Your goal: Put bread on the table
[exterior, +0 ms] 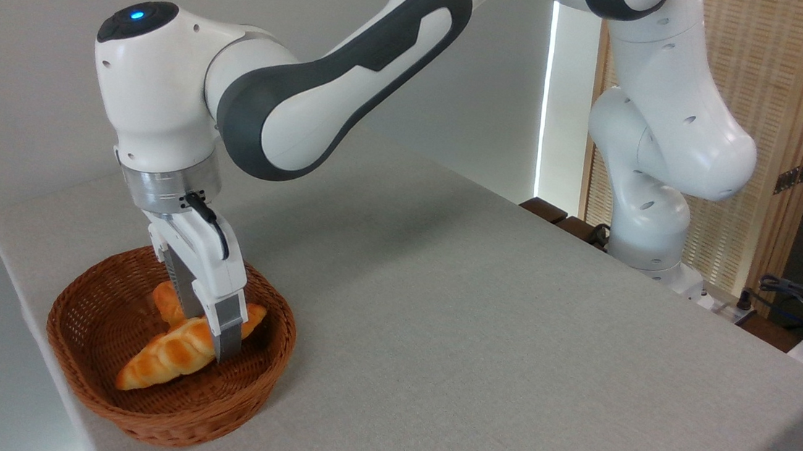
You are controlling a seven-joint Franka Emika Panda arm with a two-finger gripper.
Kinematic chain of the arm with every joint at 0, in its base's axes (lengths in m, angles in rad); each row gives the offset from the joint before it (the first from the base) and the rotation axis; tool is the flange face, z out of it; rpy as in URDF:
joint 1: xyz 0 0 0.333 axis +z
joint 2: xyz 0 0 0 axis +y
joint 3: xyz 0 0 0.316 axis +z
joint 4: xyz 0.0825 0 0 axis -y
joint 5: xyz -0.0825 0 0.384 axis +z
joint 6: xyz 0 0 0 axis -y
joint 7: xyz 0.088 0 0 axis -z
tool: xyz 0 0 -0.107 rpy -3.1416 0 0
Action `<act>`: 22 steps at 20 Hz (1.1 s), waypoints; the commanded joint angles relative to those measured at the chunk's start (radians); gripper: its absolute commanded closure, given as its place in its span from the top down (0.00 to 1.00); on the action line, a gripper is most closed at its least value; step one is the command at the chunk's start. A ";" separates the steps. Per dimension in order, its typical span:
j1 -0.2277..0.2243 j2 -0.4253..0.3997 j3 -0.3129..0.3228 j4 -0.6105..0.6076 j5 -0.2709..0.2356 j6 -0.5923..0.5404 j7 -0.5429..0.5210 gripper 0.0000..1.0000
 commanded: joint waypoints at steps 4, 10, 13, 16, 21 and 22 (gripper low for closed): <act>0.003 0.013 -0.004 0.012 0.000 0.017 -0.010 0.43; 0.005 0.010 -0.004 0.013 0.000 0.017 -0.010 0.45; 0.005 0.010 -0.004 0.013 0.000 0.017 -0.010 0.45; 0.006 -0.004 -0.004 0.018 0.000 0.015 -0.013 0.45; 0.006 -0.078 -0.004 0.018 -0.001 0.008 -0.023 0.48; 0.006 -0.093 -0.006 0.018 -0.003 0.006 -0.023 0.48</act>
